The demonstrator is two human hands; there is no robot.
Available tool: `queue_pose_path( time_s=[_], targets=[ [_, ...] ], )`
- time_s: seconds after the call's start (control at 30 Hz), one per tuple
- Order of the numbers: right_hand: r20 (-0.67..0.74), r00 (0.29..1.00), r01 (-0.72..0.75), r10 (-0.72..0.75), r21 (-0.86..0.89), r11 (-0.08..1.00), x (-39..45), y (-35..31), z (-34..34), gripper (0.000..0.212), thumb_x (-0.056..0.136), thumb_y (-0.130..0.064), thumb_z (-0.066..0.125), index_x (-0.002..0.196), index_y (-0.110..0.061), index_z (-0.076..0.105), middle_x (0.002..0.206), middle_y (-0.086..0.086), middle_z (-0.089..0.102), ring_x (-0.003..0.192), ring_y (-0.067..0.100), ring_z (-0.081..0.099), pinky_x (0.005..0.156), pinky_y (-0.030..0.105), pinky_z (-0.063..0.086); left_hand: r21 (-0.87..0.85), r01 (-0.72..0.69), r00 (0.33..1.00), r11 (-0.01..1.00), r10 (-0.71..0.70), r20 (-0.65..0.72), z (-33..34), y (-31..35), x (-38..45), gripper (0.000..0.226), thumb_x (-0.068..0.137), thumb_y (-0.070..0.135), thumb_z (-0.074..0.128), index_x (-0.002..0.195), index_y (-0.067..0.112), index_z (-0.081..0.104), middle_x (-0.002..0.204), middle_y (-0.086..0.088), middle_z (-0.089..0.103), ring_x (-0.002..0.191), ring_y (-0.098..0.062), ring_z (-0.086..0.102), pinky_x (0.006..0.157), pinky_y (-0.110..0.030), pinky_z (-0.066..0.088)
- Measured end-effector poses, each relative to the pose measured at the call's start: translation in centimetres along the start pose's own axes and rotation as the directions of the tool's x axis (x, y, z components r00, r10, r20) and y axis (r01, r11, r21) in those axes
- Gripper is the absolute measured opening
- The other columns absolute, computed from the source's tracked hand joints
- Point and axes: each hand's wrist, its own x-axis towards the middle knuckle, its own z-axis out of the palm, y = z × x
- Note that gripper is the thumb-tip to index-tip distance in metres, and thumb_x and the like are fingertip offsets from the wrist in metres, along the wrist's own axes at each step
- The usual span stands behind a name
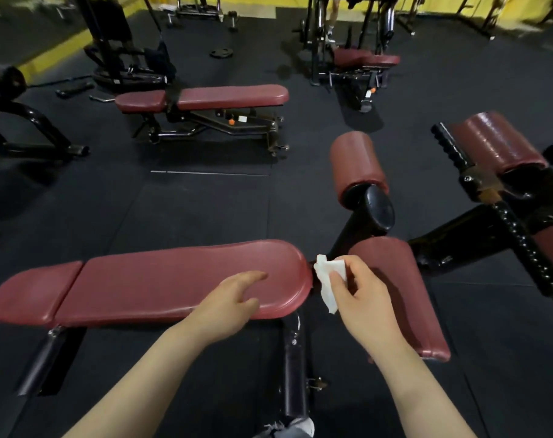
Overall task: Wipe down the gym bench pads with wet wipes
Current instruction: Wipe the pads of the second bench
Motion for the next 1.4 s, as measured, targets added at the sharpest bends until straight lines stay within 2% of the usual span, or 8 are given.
queue_pose_path(
  time_s=[0.27, 0.4, 0.53, 0.67, 0.9, 1.03, 1.17, 1.4],
  targets=[
    [0.021, 0.996, 0.090, -0.088, -0.158, 0.983, 4.4, 0.4, -3.4, 0.009, 0.093, -0.043, 0.048, 0.092, -0.036, 0.053, 0.071, -0.016, 0.063, 0.058, 0.004, 0.059, 0.051, 0.015, 0.043, 0.011, -0.089, 0.994, 0.996, 0.090, -0.055, -0.2, 3.4, 6.8, 0.060, 0.091, 0.010, 0.050, 0.146, 0.031, 0.043, 0.147, 0.020, 0.040, 0.131, 0.010, 0.029, 0.108, -0.014, 0.022],
    [0.013, 0.995, 0.098, -0.097, -0.202, 0.975, 6.5, 0.9, -5.1, 0.011, 0.096, -0.032, 0.049, 0.087, -0.035, 0.052, 0.067, -0.014, 0.061, 0.056, 0.006, 0.057, 0.051, 0.015, 0.043, 0.049, -0.157, 0.986, 0.986, 0.159, -0.046, -0.1, 5.6, 10.1, 0.060, 0.091, 0.011, 0.049, 0.147, 0.030, 0.042, 0.149, 0.016, 0.042, 0.138, 0.001, 0.031, 0.108, -0.013, 0.018],
    [-0.050, 0.998, 0.027, -0.041, -0.249, 0.968, 9.0, 1.5, -6.5, 0.008, 0.096, -0.033, 0.049, 0.089, -0.035, 0.051, 0.070, -0.016, 0.062, 0.057, 0.004, 0.056, 0.050, 0.014, 0.042, 0.076, -0.238, 0.971, 0.968, 0.239, -0.007, -0.2, 7.3, 13.7, 0.058, 0.092, 0.011, 0.048, 0.148, 0.029, 0.041, 0.151, 0.016, 0.040, 0.135, 0.007, 0.027, 0.106, -0.006, 0.013],
    [-0.144, 0.989, -0.022, -0.020, -0.286, 0.958, 11.9, 2.2, -7.1, 0.007, 0.096, -0.032, 0.050, 0.089, -0.031, 0.052, 0.069, -0.007, 0.060, 0.062, 0.010, 0.057, 0.055, 0.029, 0.048, 0.075, -0.306, 0.952, 0.949, 0.305, 0.023, -0.9, 9.0, 17.8, 0.058, 0.094, 0.011, 0.047, 0.149, 0.028, 0.040, 0.152, 0.014, 0.039, 0.143, -0.003, 0.026, 0.116, -0.022, 0.022],
    [-0.311, 0.945, -0.223, 0.102, -0.384, 0.896, 19.1, 3.0, -8.1, 0.005, 0.094, -0.026, 0.053, 0.090, -0.023, 0.052, 0.069, -0.009, 0.056, 0.065, 0.007, 0.054, 0.057, 0.027, 0.043, 0.088, -0.454, 0.891, 0.887, 0.450, 0.054, -3.1, 11.6, 24.7, 0.056, 0.096, 0.013, 0.050, 0.147, 0.033, 0.041, 0.142, 0.030, 0.031, 0.145, -0.001, 0.020, 0.117, -0.022, 0.015],
    [-0.364, 0.911, -0.332, 0.192, -0.375, 0.865, 22.8, 4.0, -8.4, 0.005, 0.095, -0.025, 0.050, 0.094, -0.020, 0.052, 0.077, -0.007, 0.059, 0.072, 0.012, 0.057, 0.057, 0.026, 0.040, 0.092, -0.510, 0.858, 0.855, 0.499, 0.121, -3.7, 11.9, 27.6, 0.058, 0.094, 0.012, 0.051, 0.147, 0.032, 0.041, 0.150, 0.024, 0.033, 0.146, -0.002, 0.019, 0.121, -0.029, 0.016],
    [-0.379, 0.893, -0.382, 0.241, -0.358, 0.852, 25.1, 4.9, -8.2, 0.006, 0.095, -0.022, 0.048, 0.097, -0.018, 0.053, 0.088, -0.005, 0.062, 0.079, 0.015, 0.059, 0.061, 0.027, 0.042, 0.101, -0.546, 0.832, 0.832, 0.525, 0.177, -4.2, 12.0, 29.7, 0.058, 0.093, 0.012, 0.051, 0.148, 0.030, 0.041, 0.155, 0.019, 0.032, 0.148, -0.006, 0.017, 0.122, -0.035, 0.017],
    [-0.308, 0.896, -0.403, 0.320, -0.260, 0.877, 27.0, 6.0, -7.4, 0.010, 0.093, -0.026, 0.048, 0.096, -0.023, 0.057, 0.083, -0.010, 0.064, 0.074, 0.006, 0.062, 0.062, 0.022, 0.050, 0.063, -0.578, 0.807, 0.814, 0.558, 0.195, -4.5, 12.3, 31.2, 0.059, 0.092, 0.013, 0.050, 0.148, 0.031, 0.041, 0.155, 0.021, 0.031, 0.148, -0.003, 0.014, 0.123, -0.035, 0.016]
  ],
)
